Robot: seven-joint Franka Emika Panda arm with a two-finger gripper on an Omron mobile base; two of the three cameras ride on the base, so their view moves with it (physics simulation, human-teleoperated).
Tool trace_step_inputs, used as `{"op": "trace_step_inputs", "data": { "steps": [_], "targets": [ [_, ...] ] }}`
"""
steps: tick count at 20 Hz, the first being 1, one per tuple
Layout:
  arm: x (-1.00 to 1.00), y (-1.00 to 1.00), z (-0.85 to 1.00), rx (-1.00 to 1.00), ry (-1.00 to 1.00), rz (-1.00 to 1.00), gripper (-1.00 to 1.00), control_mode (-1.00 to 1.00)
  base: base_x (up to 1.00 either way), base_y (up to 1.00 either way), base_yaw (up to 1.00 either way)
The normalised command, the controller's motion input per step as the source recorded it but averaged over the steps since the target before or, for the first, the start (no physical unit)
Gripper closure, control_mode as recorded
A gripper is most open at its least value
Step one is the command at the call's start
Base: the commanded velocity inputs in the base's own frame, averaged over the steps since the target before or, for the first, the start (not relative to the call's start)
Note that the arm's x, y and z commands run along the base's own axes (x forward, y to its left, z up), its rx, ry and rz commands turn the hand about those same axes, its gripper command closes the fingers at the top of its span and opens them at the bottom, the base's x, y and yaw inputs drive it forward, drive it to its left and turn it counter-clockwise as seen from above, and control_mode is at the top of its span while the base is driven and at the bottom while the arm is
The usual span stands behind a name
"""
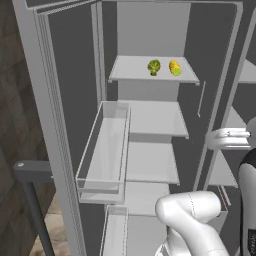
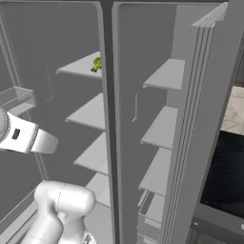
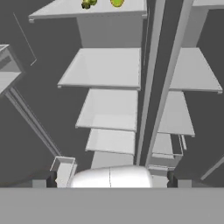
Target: Gather the corn and broccoli from the fridge and place them on a tray on the dining counter. Then gather the steak and fish from the fridge and place them on the other tray.
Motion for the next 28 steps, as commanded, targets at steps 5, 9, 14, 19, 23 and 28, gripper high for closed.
{"op": "trace_step_inputs", "data": {
  "steps": [5,9,14,19,23,28],
  "targets": [
    [0.53,0.0,0.2,0.0,0.0,0.0,-1.0,-1.0,0.0,0.0,0.0],
    [0.31,0.0,0.34,0.0,0.0,0.0,-1.0,-1.0,0.0,0.0,0.0],
    [0.27,0.0,0.3,-0.01,-0.06,0.0,-1.0,-1.0,0.0,0.0,0.0],
    [0.33,0.0,0.08,-0.02,-0.14,0.0,-1.0,-1.0,0.0,0.0,0.0],
    [0.17,-0.01,-0.05,-0.01,-0.02,0.0,-1.0,-1.0,0.0,0.0,0.0],
    [0.07,0.0,0.0,-0.09,-0.17,0.0,-1.0,-1.0,0.0,0.0,0.0]
  ]
}}
